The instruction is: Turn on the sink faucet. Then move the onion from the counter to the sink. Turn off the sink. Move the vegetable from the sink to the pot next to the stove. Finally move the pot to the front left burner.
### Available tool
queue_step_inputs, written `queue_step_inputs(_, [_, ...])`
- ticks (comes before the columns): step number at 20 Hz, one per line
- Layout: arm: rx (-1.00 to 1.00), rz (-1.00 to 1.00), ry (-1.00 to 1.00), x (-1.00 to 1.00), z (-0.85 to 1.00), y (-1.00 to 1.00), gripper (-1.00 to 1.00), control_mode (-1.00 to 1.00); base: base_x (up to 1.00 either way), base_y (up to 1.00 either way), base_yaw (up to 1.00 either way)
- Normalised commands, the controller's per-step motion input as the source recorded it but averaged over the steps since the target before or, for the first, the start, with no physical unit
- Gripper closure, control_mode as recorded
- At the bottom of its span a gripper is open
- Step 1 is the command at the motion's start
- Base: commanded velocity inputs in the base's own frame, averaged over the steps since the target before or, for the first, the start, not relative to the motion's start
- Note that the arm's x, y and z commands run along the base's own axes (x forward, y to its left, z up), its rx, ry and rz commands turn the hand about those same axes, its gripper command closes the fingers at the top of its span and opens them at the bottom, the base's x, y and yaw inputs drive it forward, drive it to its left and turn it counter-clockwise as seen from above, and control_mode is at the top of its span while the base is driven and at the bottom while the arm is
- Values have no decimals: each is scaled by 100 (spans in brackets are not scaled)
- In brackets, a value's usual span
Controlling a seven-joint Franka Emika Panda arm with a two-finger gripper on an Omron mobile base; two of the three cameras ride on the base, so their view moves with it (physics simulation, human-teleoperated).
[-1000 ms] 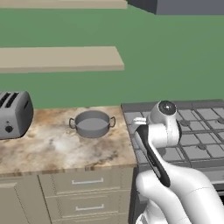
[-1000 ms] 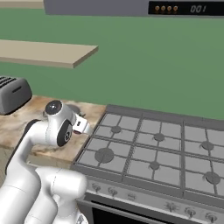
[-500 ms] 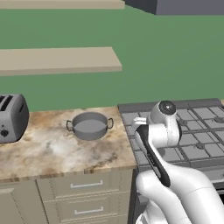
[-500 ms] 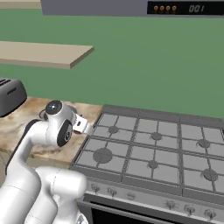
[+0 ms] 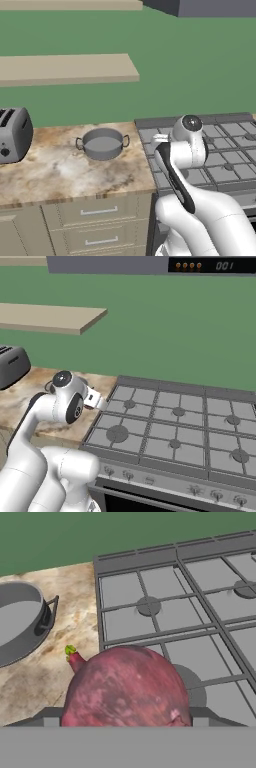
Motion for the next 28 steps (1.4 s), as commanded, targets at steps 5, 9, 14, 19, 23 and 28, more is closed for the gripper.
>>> queue_step_inputs(5, [0,0,0,0,0,0,100,100,0,0,0])
queue_step_inputs(9, [0,0,-2,2,0,13,100,-100,0,0,0])
queue_step_inputs(14, [0,0,0,15,6,49,100,-100,0,0,0])
queue_step_inputs(19, [-3,0,0,12,24,66,100,-100,0,0,0])
queue_step_inputs(23, [-3,0,0,22,22,66,100,-100,0,0,0])
queue_step_inputs(28, [-1,0,4,49,2,42,100,-100,0,0,0])
